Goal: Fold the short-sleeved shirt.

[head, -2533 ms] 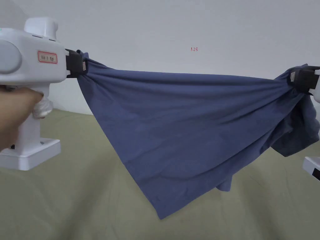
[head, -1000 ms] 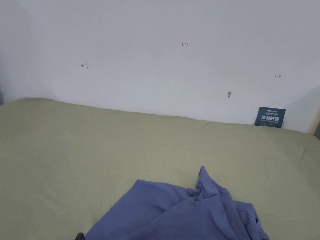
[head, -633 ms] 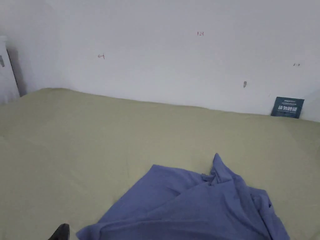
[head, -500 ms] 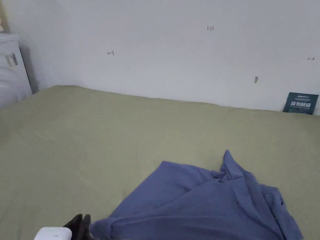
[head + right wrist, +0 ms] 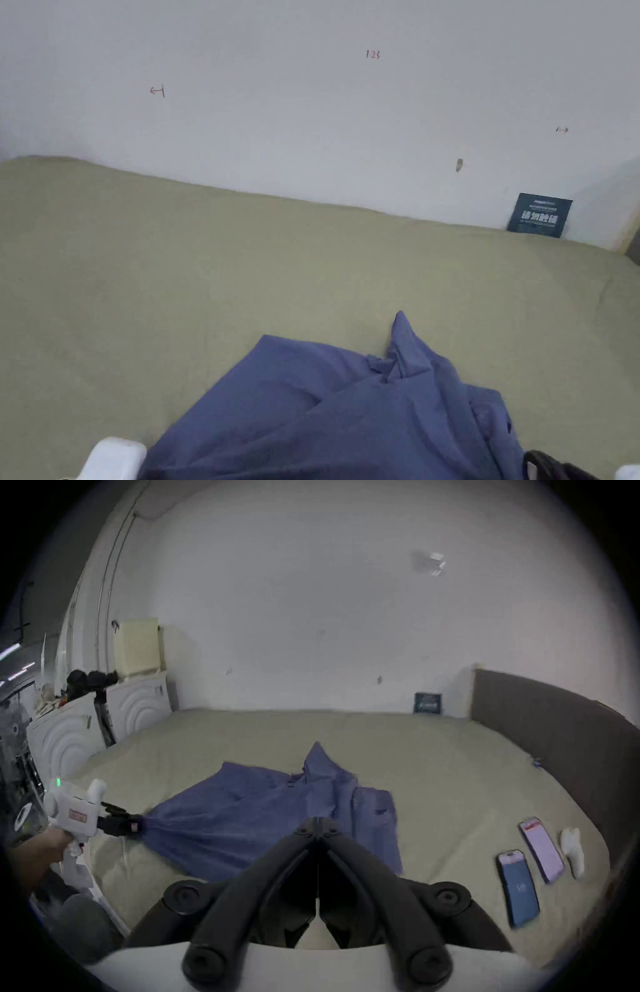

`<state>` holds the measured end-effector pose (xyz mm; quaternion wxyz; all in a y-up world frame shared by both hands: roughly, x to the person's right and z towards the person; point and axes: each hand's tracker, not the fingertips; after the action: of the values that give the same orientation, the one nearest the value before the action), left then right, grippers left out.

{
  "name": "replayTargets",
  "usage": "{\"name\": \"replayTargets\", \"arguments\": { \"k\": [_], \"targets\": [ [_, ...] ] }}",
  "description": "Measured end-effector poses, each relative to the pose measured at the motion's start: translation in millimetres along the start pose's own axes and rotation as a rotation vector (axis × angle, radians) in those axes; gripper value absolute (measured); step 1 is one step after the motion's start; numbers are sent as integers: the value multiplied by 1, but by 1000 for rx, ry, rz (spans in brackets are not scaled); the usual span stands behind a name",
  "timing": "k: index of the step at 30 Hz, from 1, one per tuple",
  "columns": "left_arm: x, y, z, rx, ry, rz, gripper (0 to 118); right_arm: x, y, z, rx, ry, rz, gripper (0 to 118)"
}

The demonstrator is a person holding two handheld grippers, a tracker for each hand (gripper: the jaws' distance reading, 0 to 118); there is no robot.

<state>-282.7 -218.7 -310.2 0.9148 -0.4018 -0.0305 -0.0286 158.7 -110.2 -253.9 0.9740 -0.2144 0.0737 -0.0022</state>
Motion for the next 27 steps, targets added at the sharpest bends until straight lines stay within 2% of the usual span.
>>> {"name": "replayTargets", "arguments": {
  "k": [1,5,6,8,9,11,12,14,16,17,18,19,20,23,27],
  "targets": [
    [2,2,2,9,14,13,8,11,16,-27,-38,64,11,5],
    [3,0,3,-3,2,33,8,59,74,-164,-200,315,-34,69],
    [3,-1,3,0,1,27,8,66,88,-197,-291,321,-26,72],
    [-1,-3,0,-7,-4,30,8,77,109,-264,-479,228,67,71],
    [-2,-4,0,0,-15,49,8,83,112,-289,-542,198,71,71],
    [-5,-8,-2,7,-22,83,8,89,111,-334,-633,38,98,71],
    [-5,-9,-3,11,-25,90,8,89,106,-347,-678,23,65,71],
    [-6,-10,-4,17,-26,99,8,92,96,-369,-758,57,-36,70],
    [-7,-11,-3,22,-32,93,8,93,86,-378,-820,109,-65,63],
    [-8,-10,-4,21,-36,88,8,90,83,-381,-854,109,-60,49],
    [-9,-9,-4,18,-39,85,8,85,83,-380,-849,60,-18,12],
    [-10,-10,-3,14,-42,85,8,79,88,-376,-811,3,53,0],
    [-10,-8,-3,11,-43,87,8,75,93,-369,-782,-9,103,0],
    [-9,-6,1,4,-39,98,8,69,100,-344,-691,71,31,0],
    [-11,1,15,39,-40,64,8,56,129,-289,-526,70,60,0]
  ]
}}
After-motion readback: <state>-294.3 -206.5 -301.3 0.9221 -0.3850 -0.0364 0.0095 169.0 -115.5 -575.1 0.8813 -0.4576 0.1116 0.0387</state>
